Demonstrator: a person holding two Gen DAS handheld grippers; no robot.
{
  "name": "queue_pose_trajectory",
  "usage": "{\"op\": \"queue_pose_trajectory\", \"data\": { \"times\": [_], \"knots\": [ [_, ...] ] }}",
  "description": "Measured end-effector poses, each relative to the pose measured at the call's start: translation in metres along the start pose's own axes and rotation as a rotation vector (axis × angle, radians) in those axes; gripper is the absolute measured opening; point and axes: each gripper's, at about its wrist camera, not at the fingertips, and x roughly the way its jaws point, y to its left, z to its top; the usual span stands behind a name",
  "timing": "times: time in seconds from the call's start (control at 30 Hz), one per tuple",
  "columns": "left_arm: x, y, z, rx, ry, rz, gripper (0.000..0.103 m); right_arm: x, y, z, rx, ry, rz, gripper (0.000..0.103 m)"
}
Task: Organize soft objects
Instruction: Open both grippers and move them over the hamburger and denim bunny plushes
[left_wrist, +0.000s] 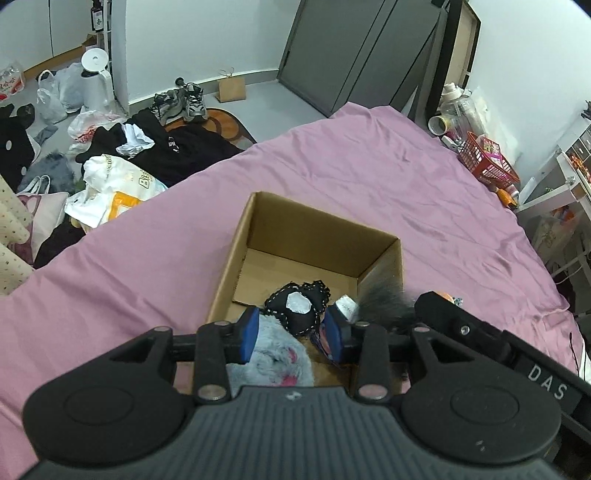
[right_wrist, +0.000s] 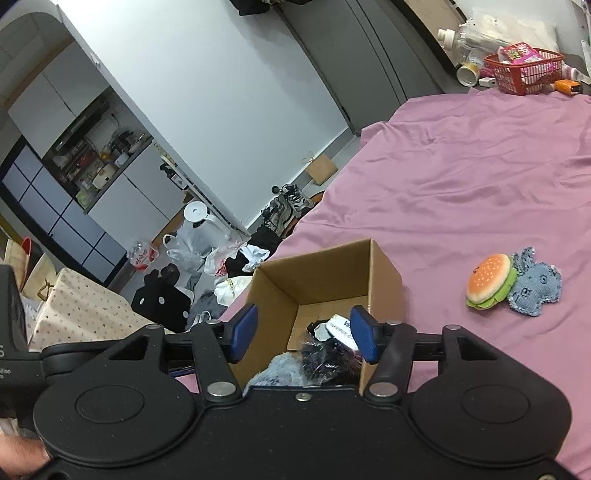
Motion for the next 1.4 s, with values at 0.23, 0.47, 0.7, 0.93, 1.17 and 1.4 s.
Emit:
{"op": "queue_pose_trajectory", "data": {
  "times": [0.23,0.47,0.7,0.93,1.17,1.4],
  "knots": [
    [-0.015,0.004,-0.005,-0.013,-0.020,0.033,0.046,-0.017,-0.004,0.004,0.012,-0.026,-0.029,0.063],
    [-0.038,0.005,-0.011,-0.029,-0.051,0.055,0.054,-0.040,-0.008,0.007,0.021,-0.075,-0.066,0.080],
    [-0.058,0.002,-0.020,-0.017,-0.099,0.084,0.067,-0.062,-0.013,0.006,0.020,-0.111,-0.084,0.083],
    [-0.074,-0.002,-0.032,-0.006,-0.114,0.078,0.068,-0.081,-0.013,0.006,0.001,-0.135,-0.093,0.092],
    [-0.086,-0.010,-0.041,0.007,-0.134,0.066,0.068,-0.099,-0.018,0.008,-0.019,-0.144,-0.095,0.103],
    [-0.094,-0.026,-0.049,0.036,-0.159,0.054,0.069,-0.111,-0.023,0.019,-0.049,-0.123,-0.114,0.103]
  ]
}}
